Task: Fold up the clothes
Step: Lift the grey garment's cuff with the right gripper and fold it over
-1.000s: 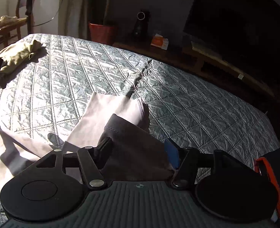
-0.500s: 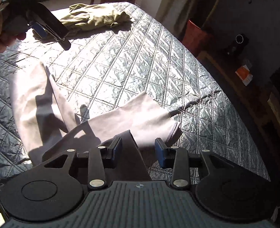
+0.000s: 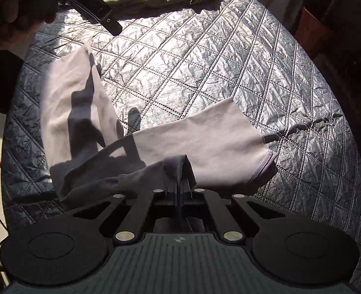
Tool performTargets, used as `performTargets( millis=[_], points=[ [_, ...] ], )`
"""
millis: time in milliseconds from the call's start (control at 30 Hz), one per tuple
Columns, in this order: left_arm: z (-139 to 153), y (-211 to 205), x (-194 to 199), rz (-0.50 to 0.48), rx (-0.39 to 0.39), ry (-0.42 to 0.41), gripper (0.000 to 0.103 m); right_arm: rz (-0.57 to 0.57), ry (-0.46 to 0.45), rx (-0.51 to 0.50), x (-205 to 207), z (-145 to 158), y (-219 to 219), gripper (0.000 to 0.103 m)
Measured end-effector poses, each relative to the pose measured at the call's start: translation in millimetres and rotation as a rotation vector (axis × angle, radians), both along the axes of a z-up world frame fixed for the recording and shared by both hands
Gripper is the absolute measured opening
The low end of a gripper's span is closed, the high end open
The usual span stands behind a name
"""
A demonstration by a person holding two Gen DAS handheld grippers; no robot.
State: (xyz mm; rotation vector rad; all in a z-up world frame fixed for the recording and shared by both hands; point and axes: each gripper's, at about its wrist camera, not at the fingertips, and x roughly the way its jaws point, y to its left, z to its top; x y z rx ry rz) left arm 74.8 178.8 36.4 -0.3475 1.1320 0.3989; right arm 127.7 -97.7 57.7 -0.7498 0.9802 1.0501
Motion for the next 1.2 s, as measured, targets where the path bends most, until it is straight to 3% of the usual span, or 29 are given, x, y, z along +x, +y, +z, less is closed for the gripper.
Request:
performTargets(
  millis=[167, 300, 400, 567, 633, 667, 733, 800, 867, 933, 1000, 1100, 1200],
  points=[
    [-1, -2, 0, -0.003, -0.001, 0.003, 0.102, -0.060, -0.047, 0.094, -20, 31, -28, 0.002],
    [-1, -3, 0, -0.006, -0.002, 0.006, 0.102, 0.009, -0.150, 0.072, -60, 32, -44, 0.002],
    [-2, -5, 0, -0.006, -0.001, 0.008, 0.102, 0.090, -0.261, -0.086, -92, 6, -55, 0.002],
    [-3, -10, 1, -0.020, 0.005, 0.008, 0.102, 0.180, -0.378, -0.391, -134, -62, -85, 0.004],
    [-4, -12, 2, -0.024, 0.005, 0.012, 0.102, 0.095, -0.328, -0.389, -139, -66, -94, 0.004],
    [-4, -13, 1, -0.024, 0.006, 0.013, 0.102, 0.011, -0.288, -0.360, -137, -62, -99, 0.015],
    [-4, -14, 1, -0.024, 0.008, 0.013, 0.102, -0.168, -0.192, -0.245, -132, -48, -110, 0.020],
    [-4, -14, 1, -0.025, 0.009, 0.014, 0.102, -0.324, -0.152, -0.107, -130, -31, -124, 0.023],
    [-4, -15, 1, -0.026, 0.009, 0.015, 0.102, -0.566, -0.012, 0.052, -119, -21, -148, 0.047],
    [-4, -16, 2, -0.028, 0.010, 0.015, 0.102, -0.822, 0.203, 0.251, -115, -28, -177, 0.062],
    [-4, -17, 2, -0.032, 0.012, 0.016, 0.102, -1.032, 0.388, 0.427, -118, -40, -201, 0.059],
    [-4, -18, 2, -0.036, 0.015, 0.018, 0.102, -1.212, 0.504, 0.599, -143, -67, -212, 0.057],
    [-5, -21, 2, -0.046, 0.016, 0.020, 0.102, -1.341, 0.562, 0.794, -154, -83, -211, 0.056]
  ],
)
